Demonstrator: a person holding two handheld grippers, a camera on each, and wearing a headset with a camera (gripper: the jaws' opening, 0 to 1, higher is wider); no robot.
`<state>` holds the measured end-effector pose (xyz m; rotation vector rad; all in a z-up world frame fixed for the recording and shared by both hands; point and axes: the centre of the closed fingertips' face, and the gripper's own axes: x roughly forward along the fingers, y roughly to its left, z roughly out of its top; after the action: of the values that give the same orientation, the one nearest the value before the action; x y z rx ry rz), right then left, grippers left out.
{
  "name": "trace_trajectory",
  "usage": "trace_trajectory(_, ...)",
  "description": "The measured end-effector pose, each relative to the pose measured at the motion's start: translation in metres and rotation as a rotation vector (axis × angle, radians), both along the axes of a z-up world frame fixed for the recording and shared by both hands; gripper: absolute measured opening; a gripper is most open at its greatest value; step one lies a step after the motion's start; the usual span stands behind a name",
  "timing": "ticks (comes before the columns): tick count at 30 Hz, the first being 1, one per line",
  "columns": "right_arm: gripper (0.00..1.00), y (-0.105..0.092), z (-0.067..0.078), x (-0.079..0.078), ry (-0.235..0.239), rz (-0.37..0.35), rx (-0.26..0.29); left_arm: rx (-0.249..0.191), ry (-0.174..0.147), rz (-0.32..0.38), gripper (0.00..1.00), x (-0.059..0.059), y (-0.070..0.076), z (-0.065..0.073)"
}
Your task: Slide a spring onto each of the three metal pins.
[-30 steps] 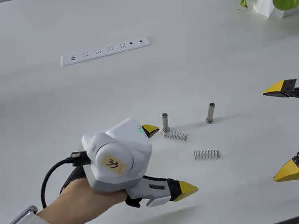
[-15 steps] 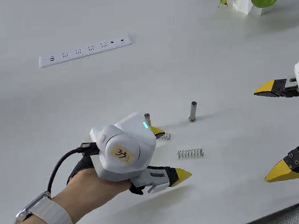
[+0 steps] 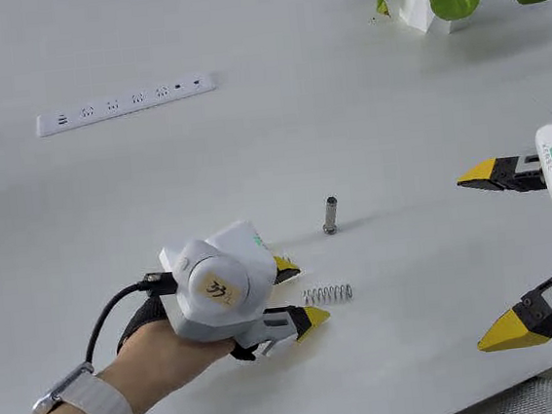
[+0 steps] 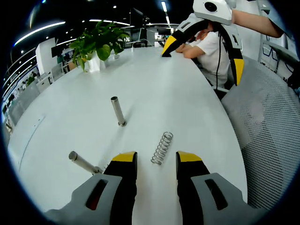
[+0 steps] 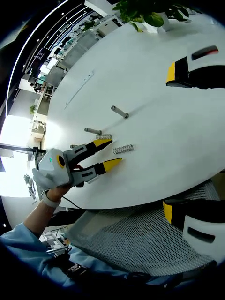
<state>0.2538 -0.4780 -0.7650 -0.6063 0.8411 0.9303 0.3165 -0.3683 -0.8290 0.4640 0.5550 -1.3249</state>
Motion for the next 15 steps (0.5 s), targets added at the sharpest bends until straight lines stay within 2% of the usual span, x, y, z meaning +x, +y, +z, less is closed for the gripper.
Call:
trace_trajectory(7,0.99,-0.005,0.002,-0.003,-0.001,-0.029,0.002,0.024,0.015,-0.022,0.17,-0.004,0.000,-0.007)
trace_trajectory(11,0.99,-0.007,0.003,-0.004,0.001,-0.042,0.007,0.027,0.017,-0.022,0.16,-0.005,-0.001,-0.008)
trace_trajectory(15,0.99,-0.008,0.001,-0.006,0.009,-0.045,0.007,0.042,0.002,-0.025,0.13,-0.003,-0.001,-0.012)
